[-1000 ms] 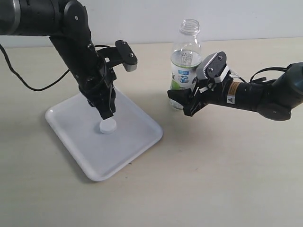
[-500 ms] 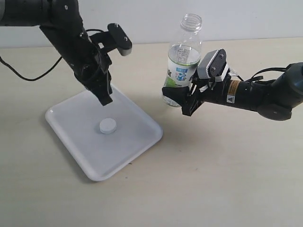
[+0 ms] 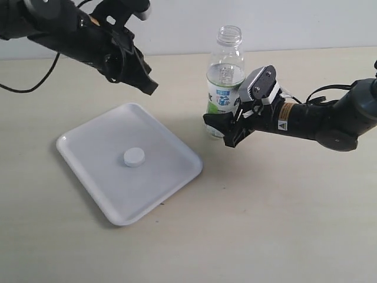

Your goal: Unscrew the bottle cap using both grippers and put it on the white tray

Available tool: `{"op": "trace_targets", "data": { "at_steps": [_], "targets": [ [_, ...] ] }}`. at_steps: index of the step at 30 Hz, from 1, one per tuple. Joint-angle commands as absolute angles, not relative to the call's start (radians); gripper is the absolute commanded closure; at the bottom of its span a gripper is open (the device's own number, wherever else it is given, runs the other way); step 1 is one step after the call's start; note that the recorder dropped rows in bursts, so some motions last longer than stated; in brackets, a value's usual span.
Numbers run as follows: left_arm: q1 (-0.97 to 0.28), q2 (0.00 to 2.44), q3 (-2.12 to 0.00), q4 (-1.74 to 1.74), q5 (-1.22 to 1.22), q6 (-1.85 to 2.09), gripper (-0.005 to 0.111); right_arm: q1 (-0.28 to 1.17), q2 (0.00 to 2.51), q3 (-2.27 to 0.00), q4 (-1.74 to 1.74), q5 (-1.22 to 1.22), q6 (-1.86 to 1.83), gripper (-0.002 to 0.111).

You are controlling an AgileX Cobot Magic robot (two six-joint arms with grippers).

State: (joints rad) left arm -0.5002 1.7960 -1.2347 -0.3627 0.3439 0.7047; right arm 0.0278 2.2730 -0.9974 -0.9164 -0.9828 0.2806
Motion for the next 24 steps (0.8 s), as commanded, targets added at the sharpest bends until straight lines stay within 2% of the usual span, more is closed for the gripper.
{"op": "trace_targets", "data": {
  "at_steps": [1,10,17,21,24],
  "targets": [
    [-0.498,1.707,-1.096,-0.434,0.084,0.706,0.107,0.042,2.268,-1.01,-0.904,-1.017,0.287,0.108],
    [-0.502,1.51,-0.802,-0.39,-0.346,0.537,0.107,0.075,2.268,-1.027,-0.915,-0.974,0.308,0.108],
    [-0.502,1.411,-0.642,-0.233,-0.468,0.355,0.107,0.075,2.268,-1.027,-0.897,-0.974,0.308,0.108],
    [-0.502,1.398,-0.606,-0.233,-0.482,0.357,0.107,0.075,2.268,-1.027,-0.897,-0.974,0.308,0.097],
    [-0.502,1.39,-0.594,-0.23,-0.496,0.361,0.107,0.075,2.268,-1.027,-0.897,-0.974,0.308,0.083]
  ]
}}
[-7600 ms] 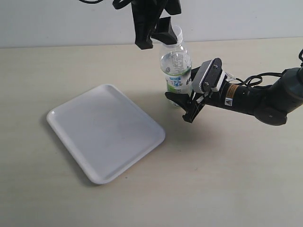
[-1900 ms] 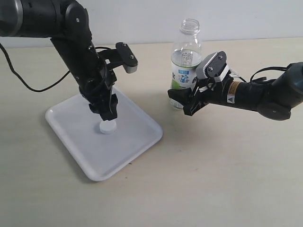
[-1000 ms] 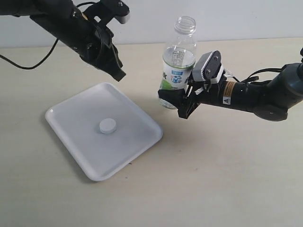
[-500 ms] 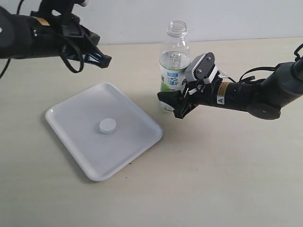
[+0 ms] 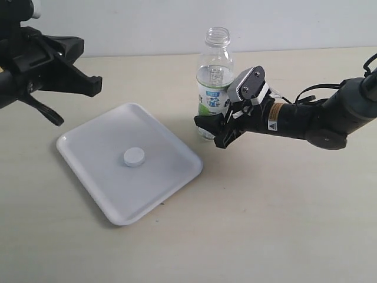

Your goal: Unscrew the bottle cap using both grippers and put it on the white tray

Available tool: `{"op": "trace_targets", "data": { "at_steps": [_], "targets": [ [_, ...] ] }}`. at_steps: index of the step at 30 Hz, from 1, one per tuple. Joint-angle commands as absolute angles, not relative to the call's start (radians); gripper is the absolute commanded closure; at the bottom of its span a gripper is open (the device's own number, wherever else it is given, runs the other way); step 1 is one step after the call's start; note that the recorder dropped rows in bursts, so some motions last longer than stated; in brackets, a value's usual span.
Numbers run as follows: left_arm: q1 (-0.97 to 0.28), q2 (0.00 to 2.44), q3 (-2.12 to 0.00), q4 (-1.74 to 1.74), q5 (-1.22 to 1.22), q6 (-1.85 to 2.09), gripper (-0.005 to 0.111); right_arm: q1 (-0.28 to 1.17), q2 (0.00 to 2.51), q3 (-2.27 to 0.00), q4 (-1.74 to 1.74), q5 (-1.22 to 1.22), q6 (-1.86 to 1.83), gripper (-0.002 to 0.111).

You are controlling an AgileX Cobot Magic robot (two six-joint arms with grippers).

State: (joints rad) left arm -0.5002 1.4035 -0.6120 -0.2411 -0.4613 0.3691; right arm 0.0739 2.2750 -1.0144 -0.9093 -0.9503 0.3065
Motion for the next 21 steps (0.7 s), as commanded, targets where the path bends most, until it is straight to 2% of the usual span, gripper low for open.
{"op": "trace_targets", "data": {
  "at_steps": [1,7,11,13,21],
  "targets": [
    [-0.502,1.386,-0.594,-0.23,-0.496,0.361,0.107,0.075,2.268,-1.027,-0.897,-0.974,0.308,0.078],
    [-0.502,1.379,-0.594,-0.223,-0.507,0.361,0.107,0.075,2.268,-1.027,-0.897,-0.974,0.308,0.045],
    [-0.502,1.379,-0.594,-0.223,-0.5,0.359,0.107,0.075,2.268,-1.027,-0.889,-0.974,0.308,0.027],
    [-0.502,1.379,-0.594,-0.223,-0.5,0.359,0.107,0.075,2.268,-1.027,-0.889,-0.973,0.296,0.024],
    [-0.502,1.379,-0.594,-0.223,-0.476,0.359,0.107,0.075,2.261,-1.027,-0.893,-0.973,0.29,0.023]
  ]
}}
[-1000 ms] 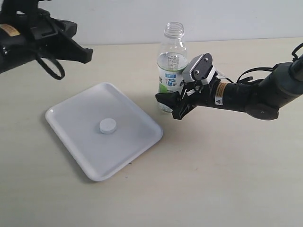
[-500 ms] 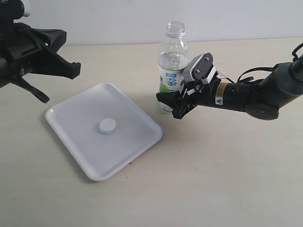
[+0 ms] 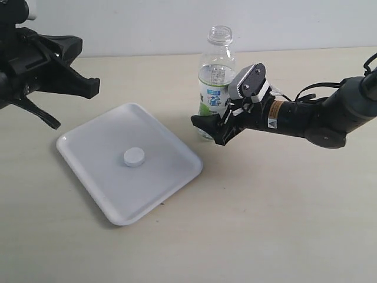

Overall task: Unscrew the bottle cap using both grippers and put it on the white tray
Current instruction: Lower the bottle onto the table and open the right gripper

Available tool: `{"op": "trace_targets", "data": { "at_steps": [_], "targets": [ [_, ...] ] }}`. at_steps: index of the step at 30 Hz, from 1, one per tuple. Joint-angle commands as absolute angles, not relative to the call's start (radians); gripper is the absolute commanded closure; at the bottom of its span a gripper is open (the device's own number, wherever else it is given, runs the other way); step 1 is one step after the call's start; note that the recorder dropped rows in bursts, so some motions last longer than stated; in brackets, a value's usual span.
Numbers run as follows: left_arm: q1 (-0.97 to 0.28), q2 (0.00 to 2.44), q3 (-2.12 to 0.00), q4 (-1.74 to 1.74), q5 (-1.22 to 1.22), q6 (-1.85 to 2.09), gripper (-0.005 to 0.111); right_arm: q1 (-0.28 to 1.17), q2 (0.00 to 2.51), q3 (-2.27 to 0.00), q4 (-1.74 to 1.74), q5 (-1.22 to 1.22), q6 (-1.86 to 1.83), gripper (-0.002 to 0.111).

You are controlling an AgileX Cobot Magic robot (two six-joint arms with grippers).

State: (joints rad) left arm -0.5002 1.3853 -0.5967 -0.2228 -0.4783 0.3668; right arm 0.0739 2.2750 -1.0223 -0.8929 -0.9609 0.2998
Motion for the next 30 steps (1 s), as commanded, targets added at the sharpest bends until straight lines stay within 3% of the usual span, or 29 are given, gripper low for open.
{"op": "trace_targets", "data": {
  "at_steps": [1,24,30],
  "targets": [
    [-0.502,1.379,-0.594,-0.223,-0.476,0.359,0.107,0.075,2.254,-1.027,-0.893,-0.973,0.29,0.023],
    [-0.502,1.379,-0.594,-0.223,-0.45,0.359,0.107,0.073,2.116,-1.027,-0.954,-0.97,0.443,0.023],
    [-0.502,1.379,-0.594,-0.223,-0.45,0.359,0.107,0.073,2.046,-1.027,-0.979,-0.858,0.474,0.023]
  ]
}}
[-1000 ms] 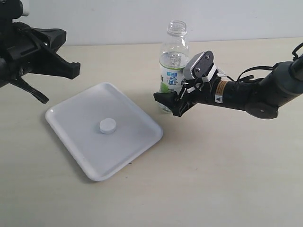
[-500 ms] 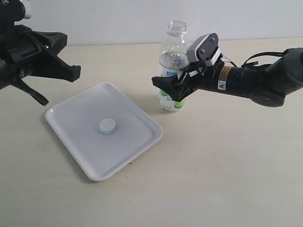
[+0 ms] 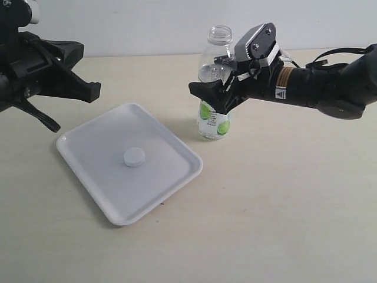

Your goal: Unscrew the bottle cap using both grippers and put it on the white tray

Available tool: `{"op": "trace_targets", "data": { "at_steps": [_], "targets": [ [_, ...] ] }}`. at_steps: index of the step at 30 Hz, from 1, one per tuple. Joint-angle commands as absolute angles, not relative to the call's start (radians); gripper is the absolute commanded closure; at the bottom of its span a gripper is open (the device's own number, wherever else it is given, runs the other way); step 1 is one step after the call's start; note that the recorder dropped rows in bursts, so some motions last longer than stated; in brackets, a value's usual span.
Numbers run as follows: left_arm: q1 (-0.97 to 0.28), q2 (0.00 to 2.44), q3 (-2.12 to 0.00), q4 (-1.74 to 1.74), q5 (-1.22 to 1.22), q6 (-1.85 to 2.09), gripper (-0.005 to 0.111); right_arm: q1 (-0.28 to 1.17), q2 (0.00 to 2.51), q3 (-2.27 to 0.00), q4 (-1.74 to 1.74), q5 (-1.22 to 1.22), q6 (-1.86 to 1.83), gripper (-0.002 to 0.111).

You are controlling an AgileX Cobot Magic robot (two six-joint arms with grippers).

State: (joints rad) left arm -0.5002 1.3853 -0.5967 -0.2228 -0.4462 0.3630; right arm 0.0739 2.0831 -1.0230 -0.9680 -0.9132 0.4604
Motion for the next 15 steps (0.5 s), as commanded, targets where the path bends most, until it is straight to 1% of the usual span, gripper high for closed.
{"op": "trace_targets", "data": {
  "at_steps": [1,15],
  "targets": [
    [-0.502,1.379,-0.594,-0.223,-0.45,0.359,0.107,0.073,2.037,-1.027,-0.979,-0.86,0.481,0.023],
    [-0.502,1.379,-0.594,-0.223,-0.45,0.359,0.107,0.073,1.875,-1.027,-0.979,-0.867,0.566,0.023]
  ]
}}
